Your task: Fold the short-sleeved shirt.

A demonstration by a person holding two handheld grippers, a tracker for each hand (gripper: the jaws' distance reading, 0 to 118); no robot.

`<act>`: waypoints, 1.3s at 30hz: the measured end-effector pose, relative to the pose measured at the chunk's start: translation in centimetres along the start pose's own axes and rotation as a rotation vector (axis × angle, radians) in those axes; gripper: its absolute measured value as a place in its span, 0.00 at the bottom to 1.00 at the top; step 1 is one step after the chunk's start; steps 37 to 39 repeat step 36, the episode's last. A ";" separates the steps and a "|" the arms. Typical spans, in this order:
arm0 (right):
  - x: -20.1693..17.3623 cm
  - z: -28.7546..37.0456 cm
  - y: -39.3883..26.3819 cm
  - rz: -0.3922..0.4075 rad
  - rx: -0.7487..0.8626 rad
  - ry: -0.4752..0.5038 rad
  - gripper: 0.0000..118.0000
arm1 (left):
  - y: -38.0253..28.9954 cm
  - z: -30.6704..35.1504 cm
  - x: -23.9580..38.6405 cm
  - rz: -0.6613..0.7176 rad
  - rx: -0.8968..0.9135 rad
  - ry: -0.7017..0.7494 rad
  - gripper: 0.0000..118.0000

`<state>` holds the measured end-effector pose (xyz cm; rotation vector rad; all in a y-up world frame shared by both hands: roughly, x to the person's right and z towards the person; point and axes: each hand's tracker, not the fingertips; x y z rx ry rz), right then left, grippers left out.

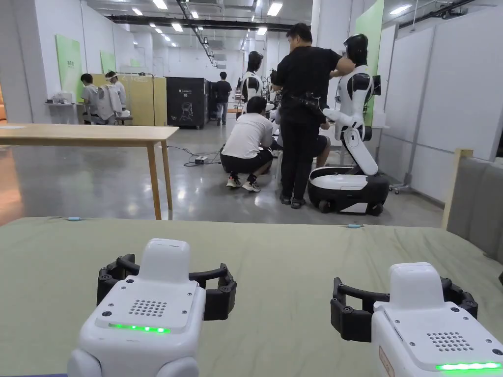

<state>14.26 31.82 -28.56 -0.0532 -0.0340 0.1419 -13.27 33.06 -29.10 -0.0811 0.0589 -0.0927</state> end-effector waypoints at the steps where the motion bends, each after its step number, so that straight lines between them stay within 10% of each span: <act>1: 0.0 0.1 0.0 -0.001 0.001 0.001 1.00 | 0.1 0.0 0.1 0.000 -0.004 0.003 1.00; 39: 0.4 1.7 1.3 -0.042 0.022 0.019 1.00 | 2.8 0.3 -0.3 0.102 -0.166 0.031 1.00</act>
